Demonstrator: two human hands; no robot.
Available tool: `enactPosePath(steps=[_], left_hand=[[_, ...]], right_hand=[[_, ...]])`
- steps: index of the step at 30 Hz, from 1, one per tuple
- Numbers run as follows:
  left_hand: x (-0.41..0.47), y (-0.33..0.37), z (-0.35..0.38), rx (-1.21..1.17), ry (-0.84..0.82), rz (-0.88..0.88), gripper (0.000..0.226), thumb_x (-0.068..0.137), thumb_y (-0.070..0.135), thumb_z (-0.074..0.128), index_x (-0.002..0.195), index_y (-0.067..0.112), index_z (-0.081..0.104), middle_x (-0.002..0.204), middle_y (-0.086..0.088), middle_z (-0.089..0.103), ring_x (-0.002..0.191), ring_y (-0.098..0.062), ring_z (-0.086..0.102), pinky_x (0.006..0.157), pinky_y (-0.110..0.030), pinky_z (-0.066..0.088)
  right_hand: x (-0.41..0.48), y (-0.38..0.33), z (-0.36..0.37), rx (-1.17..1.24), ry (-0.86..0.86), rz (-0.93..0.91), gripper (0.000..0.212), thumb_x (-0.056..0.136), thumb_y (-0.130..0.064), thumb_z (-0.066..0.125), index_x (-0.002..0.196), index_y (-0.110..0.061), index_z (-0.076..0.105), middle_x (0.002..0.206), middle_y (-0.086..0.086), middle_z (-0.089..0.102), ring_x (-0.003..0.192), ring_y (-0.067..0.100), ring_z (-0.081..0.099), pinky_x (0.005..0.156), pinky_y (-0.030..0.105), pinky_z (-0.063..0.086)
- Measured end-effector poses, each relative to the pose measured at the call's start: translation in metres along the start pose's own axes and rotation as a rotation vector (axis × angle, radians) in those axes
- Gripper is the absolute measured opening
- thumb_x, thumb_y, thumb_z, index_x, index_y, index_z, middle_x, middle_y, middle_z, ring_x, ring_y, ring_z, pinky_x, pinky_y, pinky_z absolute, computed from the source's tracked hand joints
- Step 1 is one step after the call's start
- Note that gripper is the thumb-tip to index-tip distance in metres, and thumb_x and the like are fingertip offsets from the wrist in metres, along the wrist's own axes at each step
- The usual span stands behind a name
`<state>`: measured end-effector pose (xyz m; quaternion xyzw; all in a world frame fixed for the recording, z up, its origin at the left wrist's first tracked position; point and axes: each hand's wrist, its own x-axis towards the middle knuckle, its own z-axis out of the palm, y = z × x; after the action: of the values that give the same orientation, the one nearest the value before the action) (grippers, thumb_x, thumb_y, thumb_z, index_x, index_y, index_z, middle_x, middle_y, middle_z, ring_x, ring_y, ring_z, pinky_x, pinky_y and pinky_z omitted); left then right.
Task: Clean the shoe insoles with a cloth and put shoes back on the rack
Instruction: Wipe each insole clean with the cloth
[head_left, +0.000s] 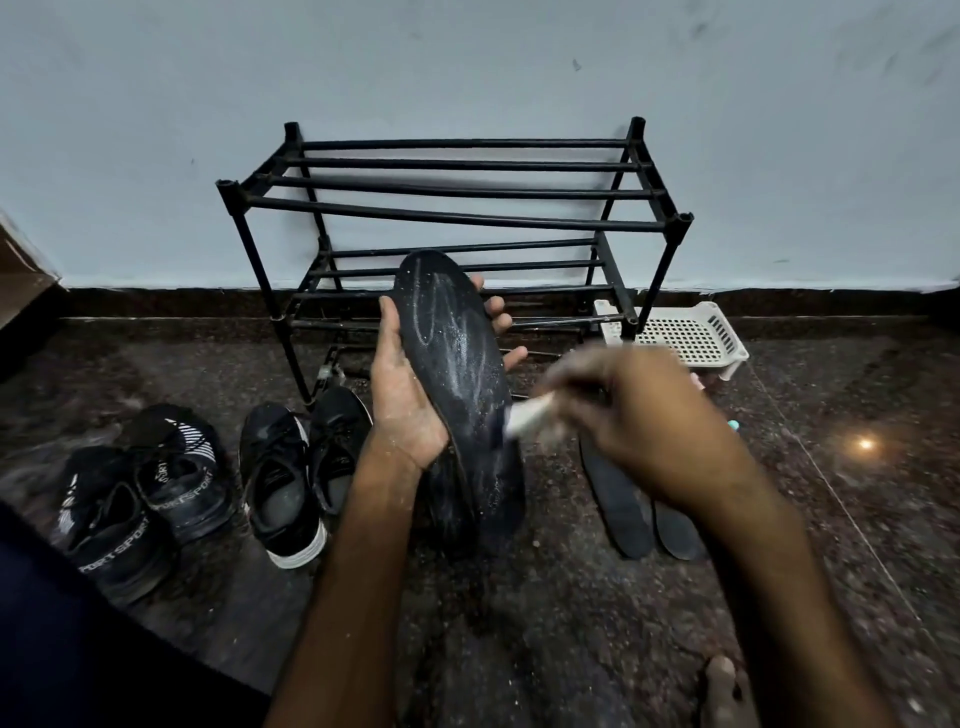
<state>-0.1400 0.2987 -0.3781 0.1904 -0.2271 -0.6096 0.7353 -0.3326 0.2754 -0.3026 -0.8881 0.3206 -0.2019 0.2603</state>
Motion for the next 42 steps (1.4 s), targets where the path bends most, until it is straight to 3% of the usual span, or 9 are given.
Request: enactPosePath(steps=[3, 8, 15, 20, 24, 27, 33, 37, 42], left_hand=[[-0.001, -0.008, 0.009, -0.017, 0.007, -0.010, 0.079, 0.097, 0.065, 0.022, 0.138, 0.002, 0.048, 0.126, -0.020, 0.059, 0.116, -0.030, 0.057, 0.102, -0.050, 0.048], [0.001, -0.002, -0.001, 0.037, -0.041, -0.001, 0.084, 0.097, 0.067, 0.018, 0.146, 0.002, 0.038, 0.122, -0.017, 0.058, 0.115, -0.027, 0.053, 0.113, -0.058, 0.030], [0.008, 0.007, -0.009, -0.015, 0.048, 0.093, 0.081, 0.096, 0.069, 0.015, 0.139, 0.006, 0.042, 0.110, -0.013, 0.058, 0.101, -0.026, 0.057, 0.090, -0.043, 0.049], [0.008, 0.020, -0.025, -0.078, 0.083, 0.193, 0.079, 0.096, 0.067, 0.010, 0.129, 0.007, 0.050, 0.106, -0.011, 0.057, 0.096, -0.024, 0.056, 0.084, -0.040, 0.051], [0.005, 0.018, -0.031, -0.073, 0.125, 0.201, 0.079, 0.095, 0.068, 0.015, 0.126, 0.007, 0.053, 0.106, -0.012, 0.060, 0.096, -0.025, 0.058, 0.084, -0.041, 0.052], [0.007, 0.015, -0.028, -0.086, 0.195, 0.219, 0.079, 0.095, 0.069, 0.013, 0.123, 0.008, 0.055, 0.103, -0.011, 0.060, 0.092, -0.025, 0.059, 0.080, -0.038, 0.054], [0.009, 0.015, -0.024, -0.100, 0.231, 0.247, 0.077, 0.094, 0.069, 0.014, 0.120, 0.008, 0.053, 0.100, -0.011, 0.059, 0.089, -0.025, 0.058, 0.081, -0.040, 0.050], [0.002, 0.011, -0.027, -0.020, 0.169, 0.122, 0.076, 0.094, 0.070, 0.025, 0.129, 0.008, 0.053, 0.109, -0.010, 0.062, 0.100, -0.025, 0.059, 0.092, -0.045, 0.049], [-0.003, -0.021, 0.001, 0.061, 0.173, -0.073, 0.078, 0.097, 0.066, 0.027, 0.129, 0.003, 0.060, 0.119, -0.015, 0.064, 0.113, -0.029, 0.059, 0.103, -0.055, 0.046]], right_hand=[[0.011, -0.003, 0.022, -0.027, 0.455, -0.046, 0.016, 0.088, -0.011, 0.065, 0.102, -0.012, 0.072, 0.104, -0.001, 0.066, 0.089, 0.009, 0.062, 0.083, 0.013, 0.052], [-0.010, 0.013, 0.034, -0.114, -0.651, 0.090, 0.013, 0.080, -0.006, 0.077, 0.083, -0.018, 0.075, 0.080, -0.005, 0.071, 0.075, 0.006, 0.067, 0.068, 0.013, 0.045], [0.003, -0.007, 0.035, -0.099, 0.276, -0.139, 0.013, 0.085, -0.011, 0.071, 0.097, -0.016, 0.073, 0.094, -0.002, 0.064, 0.080, 0.011, 0.060, 0.069, 0.013, 0.043], [-0.023, 0.012, 0.066, -0.139, -0.784, 0.105, 0.018, 0.081, -0.003, 0.075, 0.098, -0.010, 0.076, 0.097, 0.004, 0.074, 0.092, 0.015, 0.069, 0.079, 0.019, 0.051], [-0.013, 0.000, 0.005, -0.009, -0.194, 0.117, 0.013, 0.085, -0.008, 0.072, 0.087, -0.021, 0.075, 0.077, -0.014, 0.069, 0.068, -0.006, 0.065, 0.062, 0.003, 0.046], [-0.006, -0.015, 0.018, -0.006, 0.303, 0.058, 0.015, 0.088, -0.011, 0.069, 0.101, -0.018, 0.073, 0.096, -0.008, 0.066, 0.081, 0.002, 0.064, 0.075, 0.010, 0.053], [-0.020, -0.002, 0.068, -0.060, -0.752, 0.038, 0.015, 0.082, -0.018, 0.078, 0.096, -0.019, 0.077, 0.092, -0.003, 0.074, 0.082, 0.008, 0.067, 0.079, 0.023, 0.053], [-0.020, 0.000, -0.012, 0.113, -0.428, 0.135, 0.006, 0.082, -0.020, 0.077, 0.087, -0.024, 0.076, 0.080, -0.012, 0.074, 0.073, 0.003, 0.068, 0.067, 0.020, 0.055], [0.004, -0.011, -0.017, 0.096, 0.595, 0.199, 0.021, 0.087, -0.013, 0.071, 0.107, -0.019, 0.072, 0.101, -0.009, 0.070, 0.083, -0.004, 0.063, 0.070, -0.001, 0.046]])
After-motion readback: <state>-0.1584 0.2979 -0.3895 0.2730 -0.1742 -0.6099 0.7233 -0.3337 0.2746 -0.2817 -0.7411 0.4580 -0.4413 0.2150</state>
